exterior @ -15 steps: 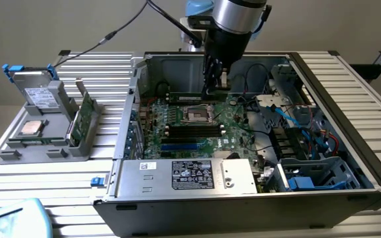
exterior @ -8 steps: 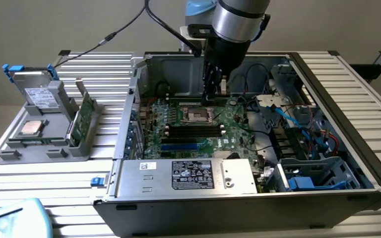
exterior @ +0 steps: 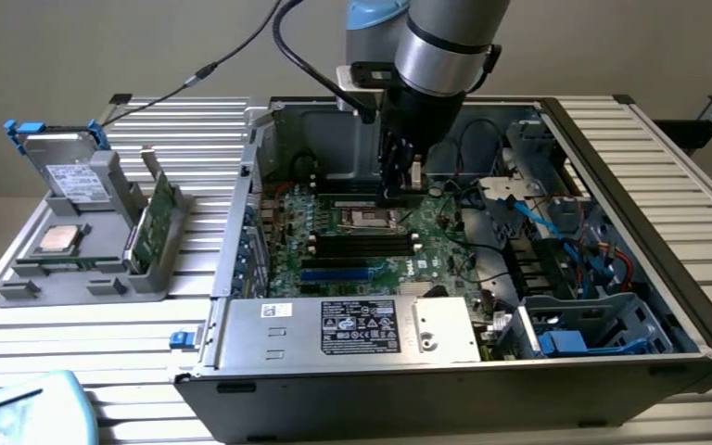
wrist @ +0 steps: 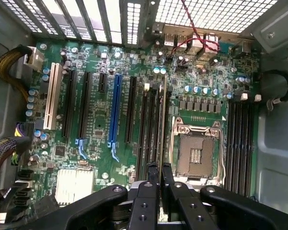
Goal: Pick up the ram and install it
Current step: 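Insert the ram into the slot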
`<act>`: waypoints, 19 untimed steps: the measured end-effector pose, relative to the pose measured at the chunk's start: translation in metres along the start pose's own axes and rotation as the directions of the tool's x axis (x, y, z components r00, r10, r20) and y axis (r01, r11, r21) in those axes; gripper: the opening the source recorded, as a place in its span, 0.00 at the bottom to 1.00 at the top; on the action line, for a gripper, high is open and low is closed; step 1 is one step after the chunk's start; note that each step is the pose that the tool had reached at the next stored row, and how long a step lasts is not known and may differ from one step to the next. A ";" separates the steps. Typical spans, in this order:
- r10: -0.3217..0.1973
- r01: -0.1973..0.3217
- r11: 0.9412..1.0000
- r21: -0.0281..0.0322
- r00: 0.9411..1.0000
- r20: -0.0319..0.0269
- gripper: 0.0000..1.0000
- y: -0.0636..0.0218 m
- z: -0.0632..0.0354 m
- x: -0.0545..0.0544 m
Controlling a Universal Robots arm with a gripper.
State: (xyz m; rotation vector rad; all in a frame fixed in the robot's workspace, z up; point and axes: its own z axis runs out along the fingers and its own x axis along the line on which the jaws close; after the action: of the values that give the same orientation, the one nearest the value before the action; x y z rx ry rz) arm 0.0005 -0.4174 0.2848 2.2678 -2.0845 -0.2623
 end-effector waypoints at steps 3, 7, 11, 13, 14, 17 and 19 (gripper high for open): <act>0.005 -0.005 1.000 0.000 1.000 0.000 0.14 -0.0009 0.0054 0.000; 0.012 -0.012 1.000 0.001 1.000 0.000 0.14 -0.0019 0.0124 0.001; 0.018 -0.018 1.000 0.002 1.000 -0.001 0.14 -0.0029 0.0188 0.002; 0.020 -0.020 1.000 0.002 1.000 -0.003 0.14 -0.0033 0.0217 0.002; 0.021 -0.021 1.000 0.002 1.000 -0.004 0.14 -0.0036 0.0233 0.002; 0.023 -0.023 1.000 0.002 1.000 -0.007 0.14 -0.0040 0.0282 0.002; 0.024 -0.024 1.000 0.002 1.000 -0.012 0.14 -0.0042 0.0310 0.003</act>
State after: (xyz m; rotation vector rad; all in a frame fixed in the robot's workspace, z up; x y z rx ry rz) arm 0.0000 -0.4173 0.2534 2.2382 -2.1053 -0.2458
